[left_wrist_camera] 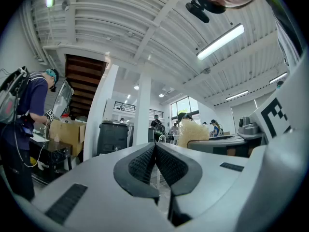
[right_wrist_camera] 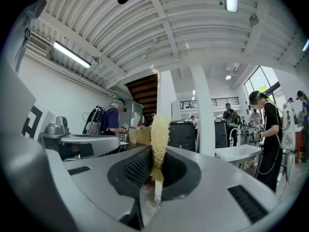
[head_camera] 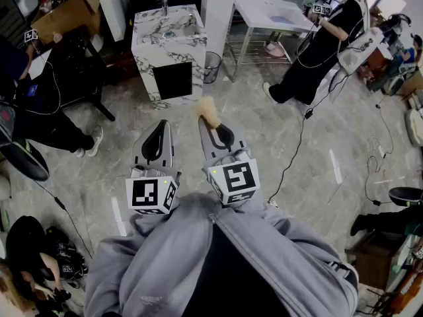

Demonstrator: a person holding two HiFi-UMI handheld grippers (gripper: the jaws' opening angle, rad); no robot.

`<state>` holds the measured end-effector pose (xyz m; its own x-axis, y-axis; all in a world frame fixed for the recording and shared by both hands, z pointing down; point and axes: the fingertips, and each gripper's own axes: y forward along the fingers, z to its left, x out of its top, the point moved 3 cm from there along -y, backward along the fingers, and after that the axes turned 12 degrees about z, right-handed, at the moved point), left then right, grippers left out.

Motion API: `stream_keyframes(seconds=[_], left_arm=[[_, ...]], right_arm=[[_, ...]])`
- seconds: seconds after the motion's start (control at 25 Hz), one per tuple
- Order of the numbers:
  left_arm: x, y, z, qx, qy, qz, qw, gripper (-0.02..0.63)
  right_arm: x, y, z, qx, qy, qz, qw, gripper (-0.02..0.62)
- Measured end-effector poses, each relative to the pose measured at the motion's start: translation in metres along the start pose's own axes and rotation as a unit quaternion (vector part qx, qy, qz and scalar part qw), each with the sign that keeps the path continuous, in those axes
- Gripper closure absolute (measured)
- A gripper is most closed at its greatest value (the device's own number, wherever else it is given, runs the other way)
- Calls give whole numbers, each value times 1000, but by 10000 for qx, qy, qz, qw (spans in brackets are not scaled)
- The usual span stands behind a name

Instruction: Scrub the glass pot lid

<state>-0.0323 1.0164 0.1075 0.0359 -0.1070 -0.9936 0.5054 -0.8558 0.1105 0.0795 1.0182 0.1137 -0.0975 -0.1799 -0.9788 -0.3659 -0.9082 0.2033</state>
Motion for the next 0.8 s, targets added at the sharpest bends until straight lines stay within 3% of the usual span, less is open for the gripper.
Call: stream_keyframes(seconds=[0.44,0.8], left_arm=[[-2,11,36,-86,-34,57,9999,591],[-22,45,64,-117,-227,129,9996,591]], right_arm=[[3,31,11,-153,76,29,9998,546],[-6,74,3,-40,147,53,9999,545]])
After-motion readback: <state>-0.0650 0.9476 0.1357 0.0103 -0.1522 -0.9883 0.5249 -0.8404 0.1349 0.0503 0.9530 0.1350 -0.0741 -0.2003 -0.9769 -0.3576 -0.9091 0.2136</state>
